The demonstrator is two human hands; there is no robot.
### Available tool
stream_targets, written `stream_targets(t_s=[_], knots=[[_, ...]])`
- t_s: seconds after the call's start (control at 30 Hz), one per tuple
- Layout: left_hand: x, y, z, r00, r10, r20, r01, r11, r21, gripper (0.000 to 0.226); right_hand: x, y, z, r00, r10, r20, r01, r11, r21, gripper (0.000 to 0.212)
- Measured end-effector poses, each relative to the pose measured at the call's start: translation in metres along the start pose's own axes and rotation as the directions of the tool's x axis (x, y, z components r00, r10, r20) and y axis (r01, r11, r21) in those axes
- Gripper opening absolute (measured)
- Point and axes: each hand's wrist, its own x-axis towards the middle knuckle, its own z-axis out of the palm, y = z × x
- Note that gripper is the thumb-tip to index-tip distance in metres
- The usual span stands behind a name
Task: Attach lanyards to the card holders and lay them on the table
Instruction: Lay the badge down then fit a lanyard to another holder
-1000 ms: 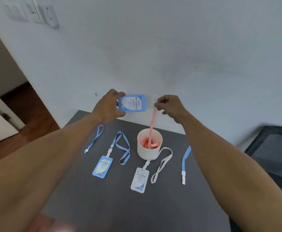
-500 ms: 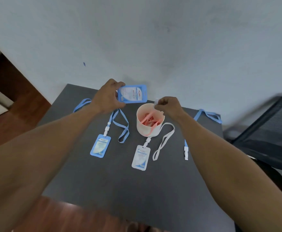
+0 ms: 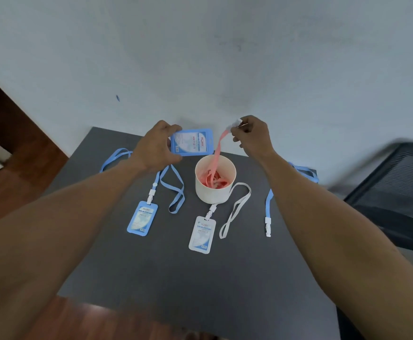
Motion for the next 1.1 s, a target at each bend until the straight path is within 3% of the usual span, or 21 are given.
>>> stream_targets(t_s=[0.1, 0.33, 0.67, 0.93, 1.1], knots=[[0.003, 0.003, -0.005, 1.000, 0.005, -0.007, -0.005, 1.000, -0.007, 0.078, -0.002, 0.002, -0.002, 1.000, 0.017, 0.021, -0.016, 0.999, -0.042, 0.016], [0.001, 0.002, 0.003, 1.000, 0.013, 0.009, -0.013, 1.000, -0.010, 0.077, -0.027, 0.039, 0.015, 0.943, 0.210, 0.258, -0.139, 0.953, -0.270, 0.008], [-0.001, 0.006, 0.016, 0.998, 0.030, 0.046, -0.030, 1.000, -0.008, 0.076, -0.039, 0.044, -0.001, 0.951, 0.275, 0.145, -0.250, 0.954, -0.168, 0.009], [0.001, 0.038, 0.048, 0.993, 0.079, 0.088, -0.075, 0.996, -0.042, 0.076, -0.064, 0.082, -0.051, 0.938, 0.337, 0.087, -0.310, 0.922, -0.232, 0.018], [-0.001, 0.049, 0.068, 0.989, 0.085, 0.117, -0.078, 0.995, -0.059, 0.079, -0.083, 0.115, -0.073, 0.922, 0.361, 0.138, -0.296, 0.890, -0.348, 0.029]])
